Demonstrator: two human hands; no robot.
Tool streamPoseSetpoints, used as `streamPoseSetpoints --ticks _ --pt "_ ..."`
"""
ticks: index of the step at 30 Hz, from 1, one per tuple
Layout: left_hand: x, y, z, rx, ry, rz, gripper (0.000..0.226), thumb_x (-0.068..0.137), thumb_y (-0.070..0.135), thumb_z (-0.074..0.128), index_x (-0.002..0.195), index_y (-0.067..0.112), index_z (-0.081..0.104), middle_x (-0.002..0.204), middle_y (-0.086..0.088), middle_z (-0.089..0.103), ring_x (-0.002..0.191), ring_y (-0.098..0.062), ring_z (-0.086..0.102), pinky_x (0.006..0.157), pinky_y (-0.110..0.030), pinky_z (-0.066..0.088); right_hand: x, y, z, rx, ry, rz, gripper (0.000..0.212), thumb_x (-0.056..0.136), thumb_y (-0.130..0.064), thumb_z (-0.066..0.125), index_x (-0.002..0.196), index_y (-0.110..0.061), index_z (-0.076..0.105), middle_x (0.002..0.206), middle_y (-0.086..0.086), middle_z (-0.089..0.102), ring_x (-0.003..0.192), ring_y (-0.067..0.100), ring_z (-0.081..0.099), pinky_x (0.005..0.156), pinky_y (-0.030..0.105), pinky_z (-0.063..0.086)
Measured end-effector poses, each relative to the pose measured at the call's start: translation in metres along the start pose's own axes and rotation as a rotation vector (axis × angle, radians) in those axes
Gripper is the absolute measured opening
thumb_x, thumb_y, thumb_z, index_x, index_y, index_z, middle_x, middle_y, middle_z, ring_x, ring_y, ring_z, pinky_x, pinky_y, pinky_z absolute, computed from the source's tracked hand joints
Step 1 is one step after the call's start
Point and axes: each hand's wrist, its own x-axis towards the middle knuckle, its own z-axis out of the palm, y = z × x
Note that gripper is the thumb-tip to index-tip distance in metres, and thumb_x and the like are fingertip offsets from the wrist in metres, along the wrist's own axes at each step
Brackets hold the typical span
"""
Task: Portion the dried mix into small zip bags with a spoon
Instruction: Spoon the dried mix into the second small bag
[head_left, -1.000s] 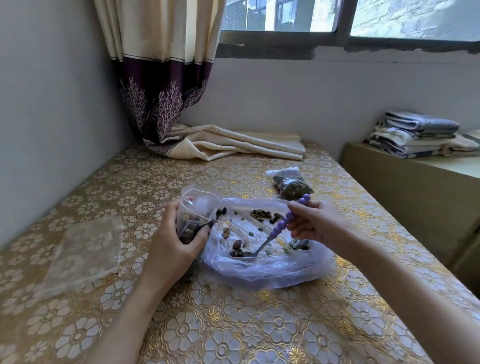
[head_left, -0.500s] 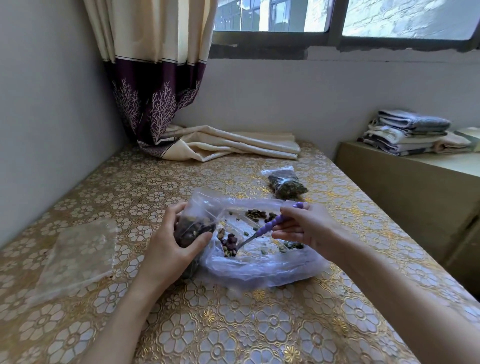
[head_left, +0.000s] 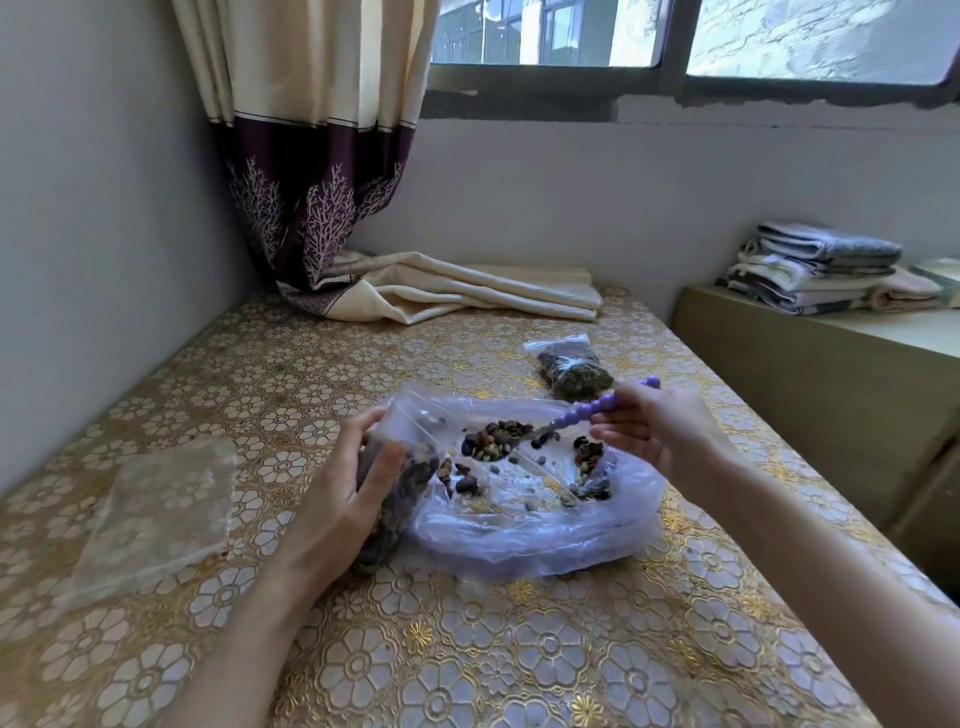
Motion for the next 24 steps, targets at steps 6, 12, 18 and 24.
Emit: streamPoseSetpoints --ticks 6,12,18,24 --pt "0.001 0.0 0.0 0.039 0.013 -0.015 0.078 0.057 0.095 0.024 0.121 0.051 0.034 0.104 0.029 0.052 0.087 0.024 0.053 0.059 -0.003 0.043 0.001 -0.025 0.01 0.024 0.016 -0.188 0.031 0.097 -0.017 0.048 0.074 0.001 0.059 0.054 0.009 0.067 0.046 0.015 0.064 0.044 0.018 0.05" --pt "0.002 -0.003 -0.001 0.101 0.04 -0.029 0.092 0.049 0.098 0.026 0.122 0.045 0.041 0.084 0.033 0.055 0.077 0.022 0.055 0.055 -0.009 0.044 -0.014 -0.036 0.039 0.008 -0.119 -0.283 0.032 0.098 -0.016 0.048 0.073 0.0 0.06 0.055 0.007 0.067 0.048 0.015 0.064 0.046 0.02 0.052" --pt "0.004 -0.004 0.0 0.147 0.038 -0.019 0.088 0.046 0.087 0.056 0.121 0.045 0.037 0.091 0.031 0.056 0.083 0.027 0.05 0.059 -0.004 0.041 -0.035 -0.023 0.062 -0.181 -0.241 -0.648 0.025 0.096 -0.01 0.048 0.077 0.002 0.059 0.06 -0.001 0.07 0.051 0.017 0.065 0.05 0.023 0.054" --pt "0.006 -0.009 0.001 0.113 0.069 -0.009 0.089 0.047 0.062 0.072 0.126 0.034 0.042 0.098 0.026 0.056 0.086 0.027 0.05 0.065 0.005 0.037 -0.04 -0.017 0.06 -0.284 -0.286 -0.876 0.018 0.094 -0.005 0.051 0.084 0.009 0.056 0.074 -0.004 0.073 0.06 0.027 0.066 0.056 0.032 0.056"
